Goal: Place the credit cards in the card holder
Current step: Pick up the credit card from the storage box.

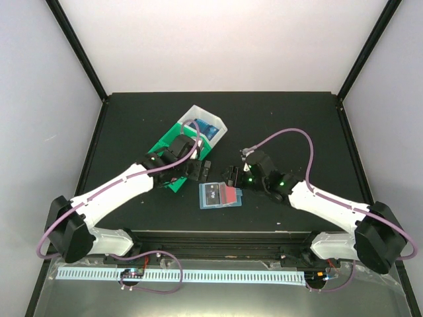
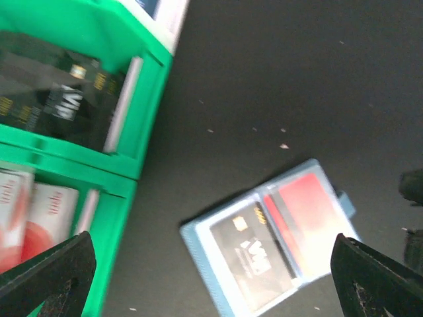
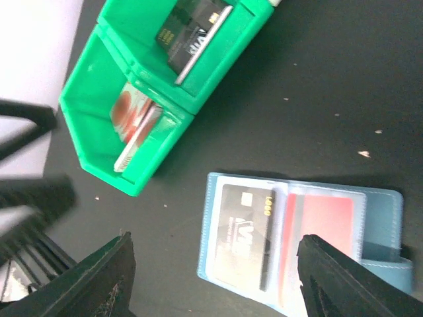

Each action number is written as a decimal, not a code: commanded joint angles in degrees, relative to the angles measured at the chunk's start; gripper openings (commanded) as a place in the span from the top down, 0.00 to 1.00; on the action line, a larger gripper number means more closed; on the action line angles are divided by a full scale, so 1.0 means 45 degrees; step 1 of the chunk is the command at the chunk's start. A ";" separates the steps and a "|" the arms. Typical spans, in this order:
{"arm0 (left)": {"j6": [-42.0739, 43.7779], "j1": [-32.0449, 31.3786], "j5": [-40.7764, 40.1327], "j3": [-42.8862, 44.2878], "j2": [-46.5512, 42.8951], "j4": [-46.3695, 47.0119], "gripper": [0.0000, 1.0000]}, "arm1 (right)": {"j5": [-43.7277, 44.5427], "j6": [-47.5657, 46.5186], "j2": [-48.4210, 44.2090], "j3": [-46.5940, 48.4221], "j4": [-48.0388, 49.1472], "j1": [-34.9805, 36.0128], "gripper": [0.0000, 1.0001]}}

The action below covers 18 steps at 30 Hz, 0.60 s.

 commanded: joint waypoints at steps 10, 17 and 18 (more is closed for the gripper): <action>0.2674 0.2539 0.0621 0.0882 0.2202 -0.1644 0.15 | -0.0195 -0.0560 -0.0087 -0.0866 -0.0517 -0.0951 0.31; 0.2786 0.3042 0.0713 0.1389 0.3822 -0.2017 0.43 | -0.0332 -0.0872 0.0115 -0.0876 -0.0706 -0.1235 0.31; 0.2795 0.3089 0.0590 0.1508 0.4006 -0.2180 0.44 | -0.0351 -0.0894 0.0116 -0.0890 -0.0770 -0.1259 0.31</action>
